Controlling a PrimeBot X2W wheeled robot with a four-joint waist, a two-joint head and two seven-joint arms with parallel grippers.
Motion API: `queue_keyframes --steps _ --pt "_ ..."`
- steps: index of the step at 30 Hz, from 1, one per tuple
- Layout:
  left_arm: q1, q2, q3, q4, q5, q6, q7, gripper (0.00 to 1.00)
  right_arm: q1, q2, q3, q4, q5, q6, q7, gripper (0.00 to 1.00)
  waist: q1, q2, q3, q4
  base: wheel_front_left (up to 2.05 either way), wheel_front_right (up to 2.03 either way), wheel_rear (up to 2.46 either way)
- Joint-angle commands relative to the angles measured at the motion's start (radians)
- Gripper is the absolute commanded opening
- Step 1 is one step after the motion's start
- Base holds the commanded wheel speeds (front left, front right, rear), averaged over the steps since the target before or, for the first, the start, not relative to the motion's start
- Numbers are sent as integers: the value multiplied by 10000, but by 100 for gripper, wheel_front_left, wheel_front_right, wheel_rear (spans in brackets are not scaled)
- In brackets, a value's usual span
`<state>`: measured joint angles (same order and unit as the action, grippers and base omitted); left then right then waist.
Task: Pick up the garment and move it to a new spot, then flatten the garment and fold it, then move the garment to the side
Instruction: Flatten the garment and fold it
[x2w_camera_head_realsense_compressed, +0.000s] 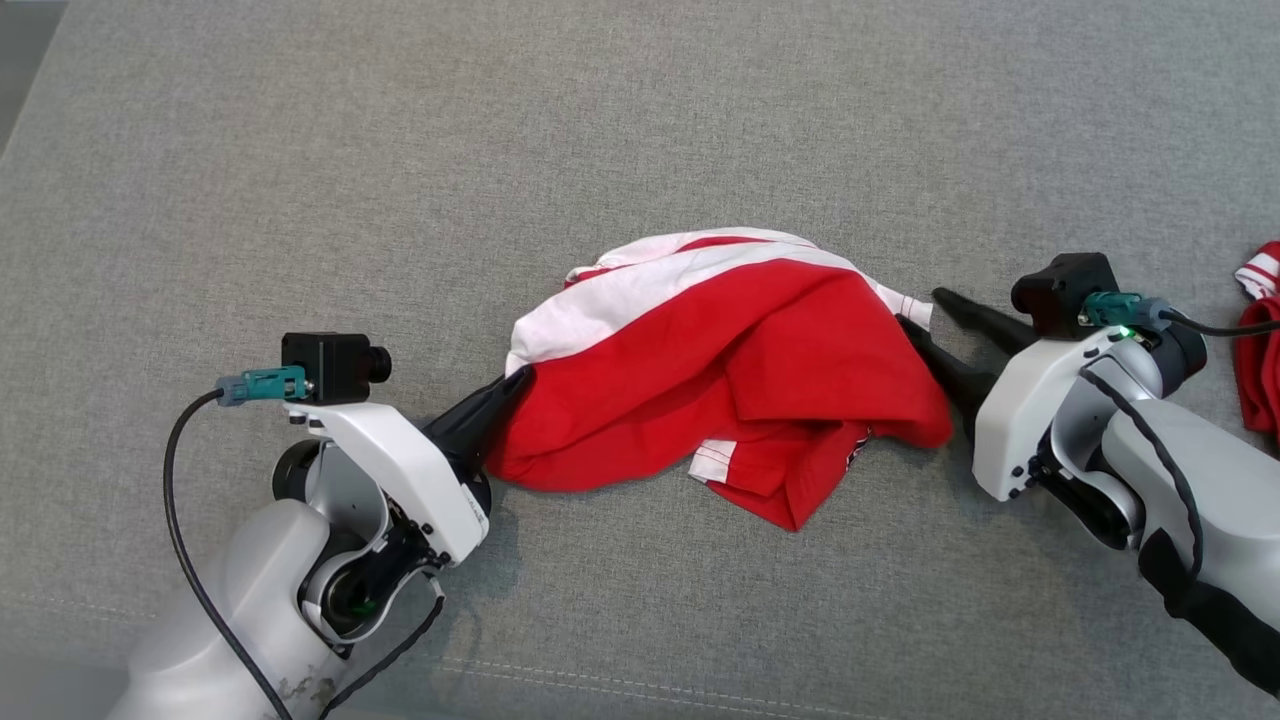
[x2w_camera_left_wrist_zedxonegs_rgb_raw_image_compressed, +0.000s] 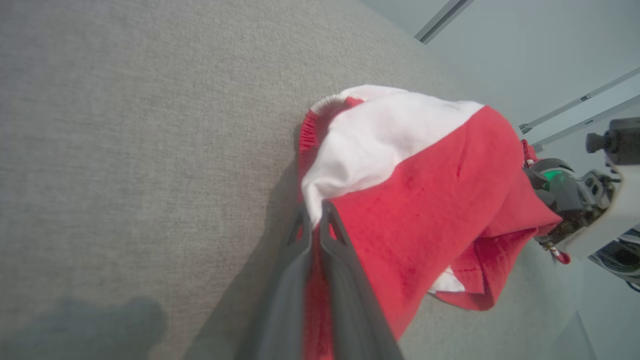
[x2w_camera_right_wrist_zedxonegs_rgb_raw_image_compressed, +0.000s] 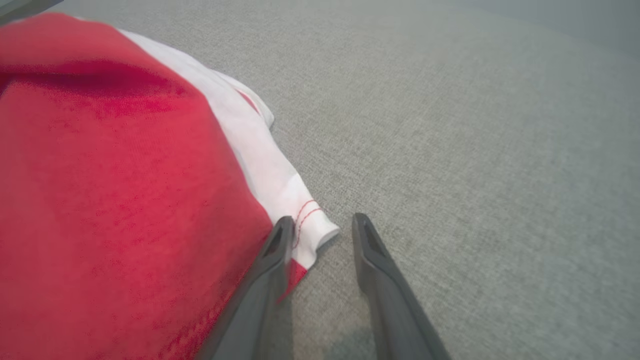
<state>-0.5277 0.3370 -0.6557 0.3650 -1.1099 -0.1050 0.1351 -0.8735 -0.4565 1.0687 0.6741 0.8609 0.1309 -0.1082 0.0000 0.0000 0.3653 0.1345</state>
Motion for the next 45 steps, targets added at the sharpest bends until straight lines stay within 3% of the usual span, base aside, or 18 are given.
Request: queue_keyframes --steps 1,5,11,16,19,22,25,26,27,30,34,37,40,45 --pt "-490 335 372 -147 -7 -66 -115 0 129 -116 194 44 120 -2 -167 0 0 0 -8 -13 0 0 0" --pt "-489 363 389 -92 -43 -95 -182 0 102 -218 473 233 406 -2 -594 0 0 0 -82 -59 0 0 0" --pt "-203 535 302 -497 78 -122 -369 0 674 -685 -192 -101 871 -2 -1447 0 0 0 -240 -157 0 0 0" --pt "455 965 426 -1772 90 -90 -683 0 2120 -1277 -2463 -1838 616 -2 -1529 0 0 0 -206 -352 0 0 0" --pt "263 1233 514 -2284 -240 -128 -243 0 2749 -1396 -3237 -2529 578 -2 -1531 0 0 0 -151 -530 0 0 0" --pt "-1046 1267 790 -2022 -1015 -202 626 0 1651 -1081 -3376 -2437 634 -2 -954 0 0 0 -225 -753 0 0 0" --pt "-3358 1422 1288 -821 -1255 -233 1241 0 -937 -333 -3419 -1543 367 -2 -320 0 0 0 -439 -1077 0 0 0" --pt "-4175 1455 1499 -350 -1252 -240 1240 0 -1880 -67 -3422 -1086 132 -2 -264 0 0 0 -535 -1182 0 0 0" --pt "-4175 1455 1499 -350 -1252 -240 1240 0 -1880 -67 -3422 -1086 132 -2 -264 0 0 0 -535 -1182 0 0 0" --pt "-6354 1613 1728 478 -829 -251 829 0 -4282 836 -3819 185 -243 -2 -865 0 0 0 -776 -1426 0 0 0" --pt "-7648 1806 904 -95 -193 -254 163 0 -5560 1127 -3417 719 -600 -2 -1196 0 0 0 -743 -1249 0 0 0" --pt "-6889 2056 -16 -968 75 -255 -787 0 -4788 830 -2662 165 -572 -2 -1347 0 0 0 -656 -1037 0 0 0" --pt "-5163 2233 -973 -1344 505 -255 -2052 0 -2922 336 -1991 -622 -255 -2 -1434 0 0 0 -474 -818 0 0 0" --pt "-2323 1708 -1723 -672 843 -231 -3704 0 432 -124 -1987 -1359 424 -2 -1522 0 0 0 -42 -696 0 0 0"
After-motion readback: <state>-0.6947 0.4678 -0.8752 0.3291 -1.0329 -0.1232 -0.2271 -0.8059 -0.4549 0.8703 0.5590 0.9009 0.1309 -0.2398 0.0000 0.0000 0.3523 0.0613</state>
